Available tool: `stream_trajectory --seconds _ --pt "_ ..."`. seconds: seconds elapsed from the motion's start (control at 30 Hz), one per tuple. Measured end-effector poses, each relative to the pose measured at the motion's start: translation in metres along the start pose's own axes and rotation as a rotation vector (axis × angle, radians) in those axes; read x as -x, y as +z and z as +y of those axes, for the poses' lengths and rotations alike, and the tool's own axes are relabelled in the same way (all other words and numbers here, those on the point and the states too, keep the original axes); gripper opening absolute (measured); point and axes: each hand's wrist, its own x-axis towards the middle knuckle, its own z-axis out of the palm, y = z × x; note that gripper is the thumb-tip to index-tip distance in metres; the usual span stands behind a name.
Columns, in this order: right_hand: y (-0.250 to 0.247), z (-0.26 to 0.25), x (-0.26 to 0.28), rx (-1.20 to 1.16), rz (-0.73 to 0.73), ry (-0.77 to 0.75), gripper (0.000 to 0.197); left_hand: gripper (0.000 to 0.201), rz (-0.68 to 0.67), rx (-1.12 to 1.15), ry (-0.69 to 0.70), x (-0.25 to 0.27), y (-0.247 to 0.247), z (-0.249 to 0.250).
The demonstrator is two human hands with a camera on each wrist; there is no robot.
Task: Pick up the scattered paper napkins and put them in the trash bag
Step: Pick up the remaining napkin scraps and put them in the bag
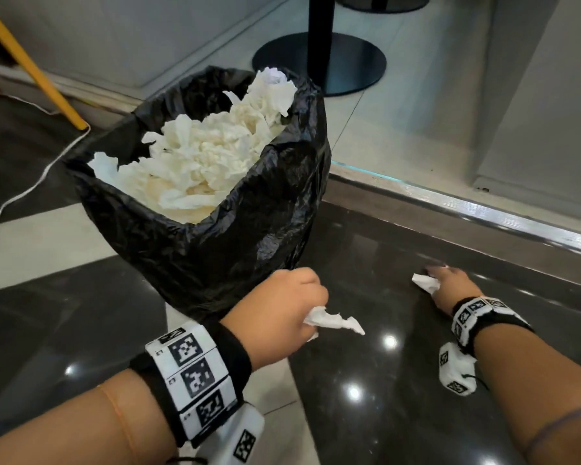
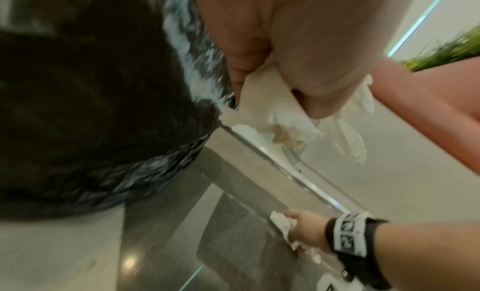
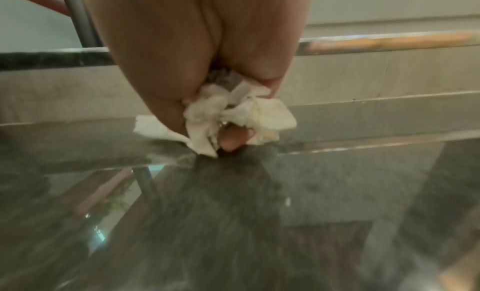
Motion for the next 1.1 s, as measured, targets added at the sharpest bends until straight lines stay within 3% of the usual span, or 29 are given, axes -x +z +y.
stream_trajectory --seconds 0.13,0.2,0.27,0.3,0.37,0.53,0.6,0.7,0.8,0.87,0.93,0.97,1.1 --pt "0.008 -0.01 0.01 0.092 -0.026 0.062 0.029 0.036 0.093 -0.055 0.107 -0.003 -0.055 0.007" --pt "0.007 -0.018 0.02 0.032 -0.074 0.09 0.039 0.032 0.16 -0.056 0.126 0.003 -0.087 0.008" --pt "-0.004 -0.032 0.032 -0.138 -0.05 0.094 0.042 0.017 0.242 -0.087 0.11 0.01 -0.12 0.002" --pt "-0.014 -0.042 0.039 -0.23 -0.005 0.079 0.035 0.006 0.295 -0.13 0.082 0.012 -0.137 -0.004" --pt "-0.039 -0.065 0.052 -0.335 0.114 0.004 0.027 0.007 0.398 -0.214 -0.02 0.012 -0.171 -0.023" --pt "-0.125 -0.151 0.091 -0.42 0.32 -0.224 0.046 0.022 0.473 -0.353 -0.35 0.007 -0.225 -0.07" --pt "-0.153 -0.189 0.107 -0.423 0.366 -0.32 0.043 0.037 0.382 -0.354 -0.477 0.008 -0.224 -0.08" --pt "-0.178 -0.246 0.12 -0.473 0.373 -0.478 0.032 0.056 0.139 -0.359 -0.498 0.01 -0.209 -0.097" --pt "-0.186 -0.299 0.133 -0.371 0.391 -0.586 0.038 0.058 -0.254 -0.374 -0.506 0.008 -0.18 -0.121" --pt "-0.181 -0.327 0.132 -0.276 0.389 -0.637 0.053 0.063 -0.412 -0.375 -0.578 0.004 -0.164 -0.13" --pt "-0.172 -0.351 0.131 -0.156 0.317 -0.654 0.073 0.076 -0.531 -0.331 -0.605 0.003 -0.157 -0.132" --pt "-0.163 -0.362 0.126 -0.055 0.278 -0.658 0.071 0.077 -0.584 -0.326 -0.568 0.002 -0.153 -0.135" --pt "-0.117 -0.379 0.104 0.548 -0.085 -0.499 0.038 0.084 -0.586 -0.274 -0.485 0.008 -0.158 -0.149"
